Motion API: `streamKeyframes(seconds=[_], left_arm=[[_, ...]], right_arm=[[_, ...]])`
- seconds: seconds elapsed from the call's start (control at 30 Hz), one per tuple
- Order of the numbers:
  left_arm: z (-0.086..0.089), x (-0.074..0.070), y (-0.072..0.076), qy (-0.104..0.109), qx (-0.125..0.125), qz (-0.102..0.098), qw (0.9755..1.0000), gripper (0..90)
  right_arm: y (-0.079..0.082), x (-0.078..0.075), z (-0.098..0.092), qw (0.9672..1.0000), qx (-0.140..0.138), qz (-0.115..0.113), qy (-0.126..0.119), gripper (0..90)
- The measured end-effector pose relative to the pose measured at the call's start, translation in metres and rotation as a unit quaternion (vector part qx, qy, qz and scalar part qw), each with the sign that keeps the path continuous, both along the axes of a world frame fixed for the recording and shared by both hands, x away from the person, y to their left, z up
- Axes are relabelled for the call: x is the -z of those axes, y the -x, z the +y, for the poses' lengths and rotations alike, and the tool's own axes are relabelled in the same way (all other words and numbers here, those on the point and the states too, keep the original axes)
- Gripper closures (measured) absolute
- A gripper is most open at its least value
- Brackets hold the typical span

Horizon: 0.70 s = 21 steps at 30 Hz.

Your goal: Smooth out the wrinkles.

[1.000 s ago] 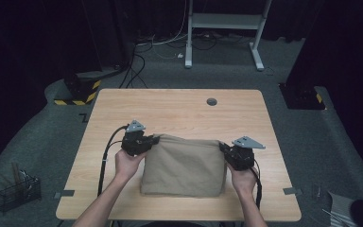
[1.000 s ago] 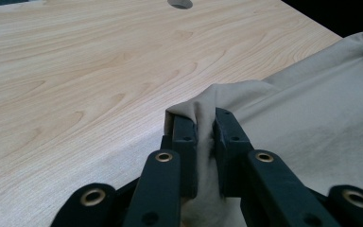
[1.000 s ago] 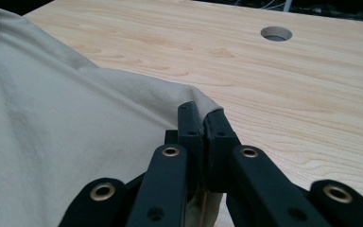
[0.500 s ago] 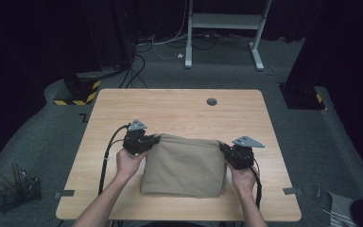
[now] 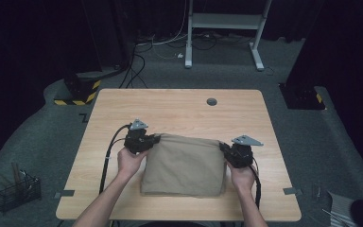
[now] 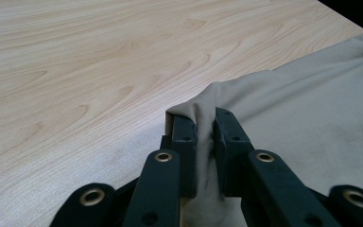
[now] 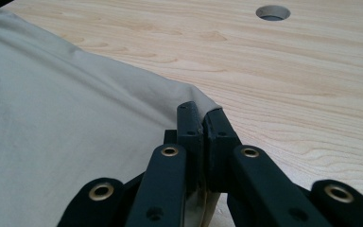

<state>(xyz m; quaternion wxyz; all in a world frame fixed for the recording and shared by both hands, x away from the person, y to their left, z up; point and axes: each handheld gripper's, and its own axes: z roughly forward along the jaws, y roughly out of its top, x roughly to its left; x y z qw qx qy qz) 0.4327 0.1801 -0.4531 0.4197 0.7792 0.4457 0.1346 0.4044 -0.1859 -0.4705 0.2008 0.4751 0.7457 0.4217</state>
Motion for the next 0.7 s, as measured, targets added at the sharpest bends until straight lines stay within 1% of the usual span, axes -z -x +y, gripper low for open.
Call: streamKeyframes(seconds=[0.5, 0.7], left_arm=[[-0.002, 0.014, -0.011, -0.003, -0.012, 0.015, 0.9998, 80.3], [-0.003, 0.018, -0.013, -0.009, -0.015, 0.015, 0.9997, 80.2]], right_arm=[[-0.011, 0.012, 0.001, 0.9997, 0.011, 0.02, 0.009, 86.7], [-0.014, 0.016, 0.003, 0.9995, 0.014, 0.026, 0.013, 86.6]])
